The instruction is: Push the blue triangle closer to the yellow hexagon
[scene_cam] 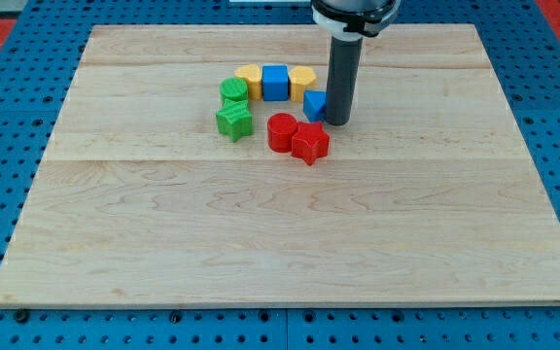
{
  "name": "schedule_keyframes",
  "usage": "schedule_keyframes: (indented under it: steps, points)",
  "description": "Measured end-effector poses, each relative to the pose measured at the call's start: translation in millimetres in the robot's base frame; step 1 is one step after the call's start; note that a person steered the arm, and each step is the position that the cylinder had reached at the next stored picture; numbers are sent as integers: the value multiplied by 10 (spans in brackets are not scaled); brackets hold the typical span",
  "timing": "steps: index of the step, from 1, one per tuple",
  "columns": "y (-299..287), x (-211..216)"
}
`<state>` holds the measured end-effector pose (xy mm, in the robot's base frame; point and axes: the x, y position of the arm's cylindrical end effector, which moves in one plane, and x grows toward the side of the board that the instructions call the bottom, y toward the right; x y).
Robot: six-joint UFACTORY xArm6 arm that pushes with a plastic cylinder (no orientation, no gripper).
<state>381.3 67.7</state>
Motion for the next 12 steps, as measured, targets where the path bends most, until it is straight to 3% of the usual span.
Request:
schedule_keyframes:
  steps: [3, 4, 6, 12]
  points:
    - [-144, 32]
    - [234, 76]
    - [370, -79]
    - [-26, -130]
